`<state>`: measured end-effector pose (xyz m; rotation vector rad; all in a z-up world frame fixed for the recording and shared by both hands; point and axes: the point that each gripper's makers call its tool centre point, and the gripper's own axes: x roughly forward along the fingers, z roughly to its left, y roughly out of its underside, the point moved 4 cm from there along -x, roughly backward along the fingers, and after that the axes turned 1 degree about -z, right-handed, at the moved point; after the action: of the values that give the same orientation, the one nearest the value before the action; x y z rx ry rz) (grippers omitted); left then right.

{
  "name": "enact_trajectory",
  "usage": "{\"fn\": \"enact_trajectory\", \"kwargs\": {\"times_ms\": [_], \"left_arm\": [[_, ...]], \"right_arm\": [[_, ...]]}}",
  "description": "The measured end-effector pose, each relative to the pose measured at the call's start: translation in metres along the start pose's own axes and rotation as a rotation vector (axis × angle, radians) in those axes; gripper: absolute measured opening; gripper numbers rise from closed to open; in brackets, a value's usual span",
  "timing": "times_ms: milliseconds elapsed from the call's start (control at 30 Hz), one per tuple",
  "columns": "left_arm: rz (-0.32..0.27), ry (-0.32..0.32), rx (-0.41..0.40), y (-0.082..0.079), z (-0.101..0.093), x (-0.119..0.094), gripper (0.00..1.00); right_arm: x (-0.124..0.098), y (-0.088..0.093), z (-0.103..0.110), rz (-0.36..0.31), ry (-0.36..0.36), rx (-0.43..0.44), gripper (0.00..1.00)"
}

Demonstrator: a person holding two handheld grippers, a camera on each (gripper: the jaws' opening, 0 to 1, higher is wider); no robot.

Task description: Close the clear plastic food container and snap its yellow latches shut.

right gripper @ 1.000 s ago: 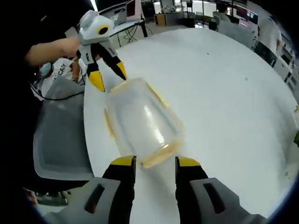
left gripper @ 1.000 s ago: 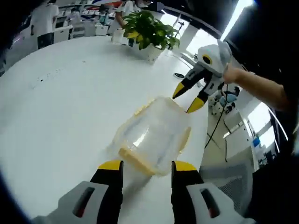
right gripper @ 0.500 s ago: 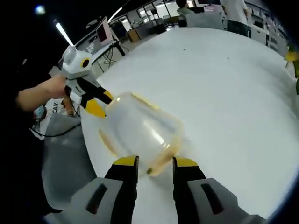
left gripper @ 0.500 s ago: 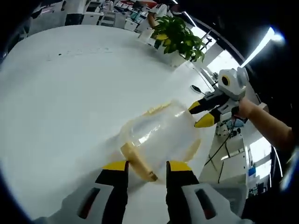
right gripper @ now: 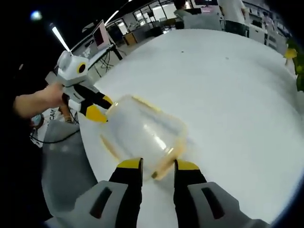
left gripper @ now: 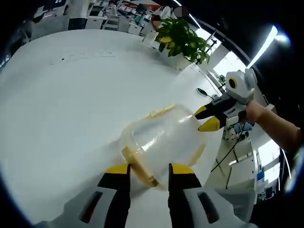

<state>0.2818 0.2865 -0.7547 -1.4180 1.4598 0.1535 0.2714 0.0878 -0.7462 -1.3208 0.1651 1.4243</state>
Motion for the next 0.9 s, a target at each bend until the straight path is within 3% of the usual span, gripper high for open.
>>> {"fn": "enact_trajectory", "kwargs": {"times_ms": [167, 200, 233, 267, 333, 600, 900], "left_arm": [[0.01, 0.021, 0.008, 0.001, 0.005, -0.002, 0.2], [0.019, 0.014, -0.02, 0.002, 0.004, -0.001, 0.2], [0.017, 0.015, 0.004, 0.001, 0.006, -0.002, 0.2], [0.017, 0.007, -0.002, 0.002, 0.009, -0.004, 0.2], [0.015, 0.003, -0.013, 0.003, 0.014, -0.008, 0.21], [-0.002, -0.042, -0.079, 0.019, 0.049, -0.043, 0.22], [-0.018, -0.087, -0.122, 0.035, 0.068, -0.069, 0.22]], "right_arm": [[0.004, -0.001, 0.007, 0.024, -0.032, -0.015, 0.2], [0.005, -0.004, 0.008, 0.014, -0.025, 0.001, 0.18], [0.009, -0.015, 0.01, -0.041, -0.039, 0.027, 0.18], [0.008, -0.009, 0.011, -0.01, -0.032, 0.008, 0.18], [0.013, -0.007, 0.018, -0.015, -0.031, 0.009, 0.18], [0.041, -0.009, 0.061, -0.026, -0.041, 0.072, 0.19], [0.064, -0.022, 0.089, 0.003, -0.043, 0.048, 0.2]]}}
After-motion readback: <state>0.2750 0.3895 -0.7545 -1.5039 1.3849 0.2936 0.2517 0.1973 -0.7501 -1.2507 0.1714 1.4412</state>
